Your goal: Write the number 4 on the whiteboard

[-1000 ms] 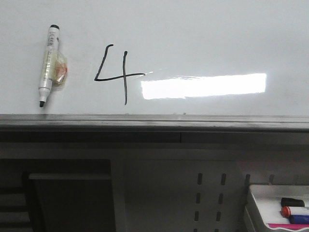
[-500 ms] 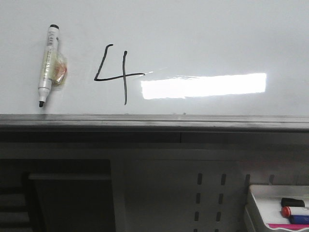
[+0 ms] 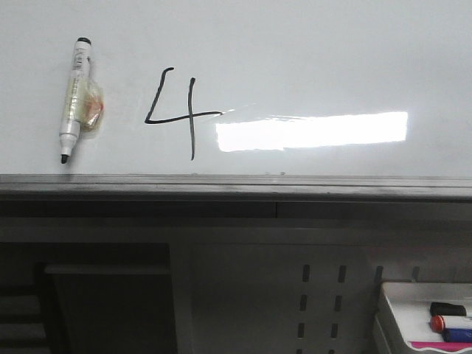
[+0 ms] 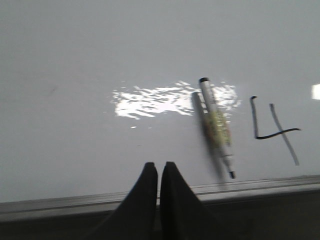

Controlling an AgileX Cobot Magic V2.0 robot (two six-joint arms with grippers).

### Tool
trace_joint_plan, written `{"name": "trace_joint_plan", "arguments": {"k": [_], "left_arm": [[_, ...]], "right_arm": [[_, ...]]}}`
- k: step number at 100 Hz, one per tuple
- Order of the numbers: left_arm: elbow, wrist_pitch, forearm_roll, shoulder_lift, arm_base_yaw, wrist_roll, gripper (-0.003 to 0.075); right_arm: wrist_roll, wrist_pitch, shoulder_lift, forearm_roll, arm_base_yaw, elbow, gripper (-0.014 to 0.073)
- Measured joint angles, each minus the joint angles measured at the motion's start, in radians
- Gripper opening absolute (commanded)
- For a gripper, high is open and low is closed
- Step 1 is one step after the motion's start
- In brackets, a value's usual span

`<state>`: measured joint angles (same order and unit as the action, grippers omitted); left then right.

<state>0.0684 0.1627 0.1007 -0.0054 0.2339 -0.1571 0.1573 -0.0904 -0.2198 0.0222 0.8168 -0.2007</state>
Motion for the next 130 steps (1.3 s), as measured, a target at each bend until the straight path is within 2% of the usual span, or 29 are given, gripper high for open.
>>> {"name": "trace_joint_plan", "arguments": {"k": [16,33,39,57,130], "left_arm": [[-0.016,0.002,-0.123,0.0,-0.148,0.175,-0.002],[-0.074,0.026,-0.153,0.0,-0.231,0.216,-0.002],[-0.074,0.03,-0.153,0.0,-0.235,0.218,-0.002],[-0.074,0.17,-0.153,0.0,-0.235,0.22,-0.002],[-0.074,0.172,-0.153,0.0,-0.235,0.22,-0.002]], "right_arm": [[0.0,0.0,0.0,0.0,0.0,0.0,-0.0064],[0.0,-0.002,0.0,0.0,0.0,0.0,-0.0064],[0.0,-0.002,0.0,0.0,0.0,0.0,-0.0064],[0.0,-0.003,0.0,0.0,0.0,0.0,-0.0064],[-0.001,-0.003,0.0,0.0,0.0,0.0,-0.0064]]}}
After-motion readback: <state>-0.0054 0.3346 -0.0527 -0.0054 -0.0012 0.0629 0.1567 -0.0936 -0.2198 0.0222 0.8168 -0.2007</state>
